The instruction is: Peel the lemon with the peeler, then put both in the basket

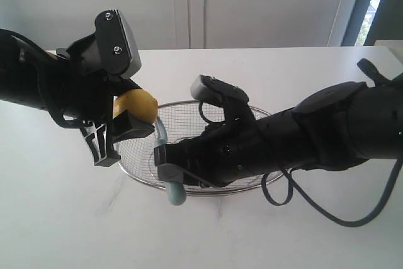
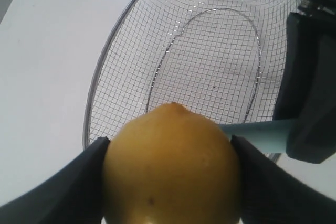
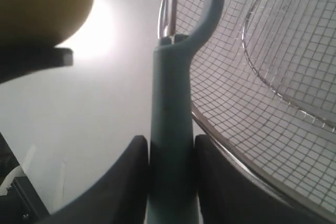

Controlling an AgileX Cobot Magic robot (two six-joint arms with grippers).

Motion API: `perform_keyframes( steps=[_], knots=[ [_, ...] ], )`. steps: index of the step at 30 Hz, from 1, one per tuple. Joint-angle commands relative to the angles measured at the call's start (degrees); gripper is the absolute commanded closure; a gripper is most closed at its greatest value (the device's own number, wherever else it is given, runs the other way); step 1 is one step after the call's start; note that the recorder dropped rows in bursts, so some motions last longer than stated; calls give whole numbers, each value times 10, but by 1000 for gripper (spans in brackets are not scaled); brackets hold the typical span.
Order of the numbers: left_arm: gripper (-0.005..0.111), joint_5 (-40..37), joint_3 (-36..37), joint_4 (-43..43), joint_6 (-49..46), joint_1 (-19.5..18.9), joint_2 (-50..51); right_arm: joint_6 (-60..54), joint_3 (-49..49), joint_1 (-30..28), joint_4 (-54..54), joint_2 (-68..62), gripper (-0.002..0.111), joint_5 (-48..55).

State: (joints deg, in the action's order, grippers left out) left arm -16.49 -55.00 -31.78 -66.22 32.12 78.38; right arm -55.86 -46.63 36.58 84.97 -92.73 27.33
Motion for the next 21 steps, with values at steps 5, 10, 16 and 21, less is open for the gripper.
perform_keyframes(
  steps=[5, 10, 16, 21],
  knots=[
    [107, -1, 4, -9, 4, 0, -3, -9, -7, 1, 14, 1, 108, 3],
    [107, -1, 4, -9, 4, 0, -3, -9, -7, 1, 14, 5, 108, 5],
    [107, -1, 4, -9, 4, 0, -3, -9, -7, 1, 18, 20, 108, 9],
    [107, 1, 4, -9, 4, 0, -3, -9, -7, 1, 19, 31, 108, 17]
  ],
)
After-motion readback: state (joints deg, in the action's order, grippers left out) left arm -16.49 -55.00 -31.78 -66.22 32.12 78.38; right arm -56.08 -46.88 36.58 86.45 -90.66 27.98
